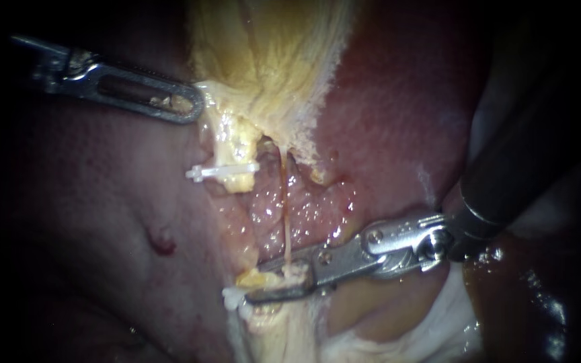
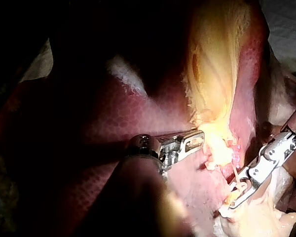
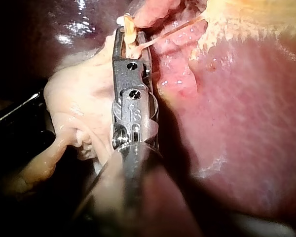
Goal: Clipping first clip right tube
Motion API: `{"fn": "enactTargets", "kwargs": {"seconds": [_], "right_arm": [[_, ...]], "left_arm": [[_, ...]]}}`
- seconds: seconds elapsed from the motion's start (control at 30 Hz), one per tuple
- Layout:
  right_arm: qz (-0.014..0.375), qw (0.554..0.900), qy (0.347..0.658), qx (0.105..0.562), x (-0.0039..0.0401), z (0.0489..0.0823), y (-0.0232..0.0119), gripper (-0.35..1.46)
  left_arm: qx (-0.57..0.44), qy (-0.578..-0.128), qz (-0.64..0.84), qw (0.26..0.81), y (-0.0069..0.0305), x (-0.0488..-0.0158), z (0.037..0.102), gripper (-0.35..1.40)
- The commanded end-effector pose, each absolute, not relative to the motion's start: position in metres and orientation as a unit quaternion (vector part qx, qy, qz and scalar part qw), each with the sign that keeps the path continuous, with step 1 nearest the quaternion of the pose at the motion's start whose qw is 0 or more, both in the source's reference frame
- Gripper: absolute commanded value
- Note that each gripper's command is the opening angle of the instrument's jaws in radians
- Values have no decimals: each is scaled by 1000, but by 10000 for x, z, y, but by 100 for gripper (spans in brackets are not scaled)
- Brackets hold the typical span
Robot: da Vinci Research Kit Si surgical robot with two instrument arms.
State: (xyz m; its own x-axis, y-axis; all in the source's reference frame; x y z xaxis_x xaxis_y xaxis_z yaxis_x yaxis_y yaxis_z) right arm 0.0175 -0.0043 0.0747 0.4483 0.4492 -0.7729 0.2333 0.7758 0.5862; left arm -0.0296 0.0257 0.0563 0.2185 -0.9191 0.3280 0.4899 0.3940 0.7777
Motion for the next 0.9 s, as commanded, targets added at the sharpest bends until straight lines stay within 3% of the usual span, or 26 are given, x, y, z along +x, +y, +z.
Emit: {"fn": "enactTargets", "kwargs": {"seconds": [0.03,0.77,0.9], "right_arm": [[69,785,521,328,175,747,-43,1],[68,786,520,328,175,747,-43,3],[70,785,522,327,175,747,-43,23]], "left_arm": [[268,-400,-481,733,257,-296,563,-35],[268,-400,-481,733,257,-296,563,-35],[268,-400,-481,733,257,-296,563,-35]]}}
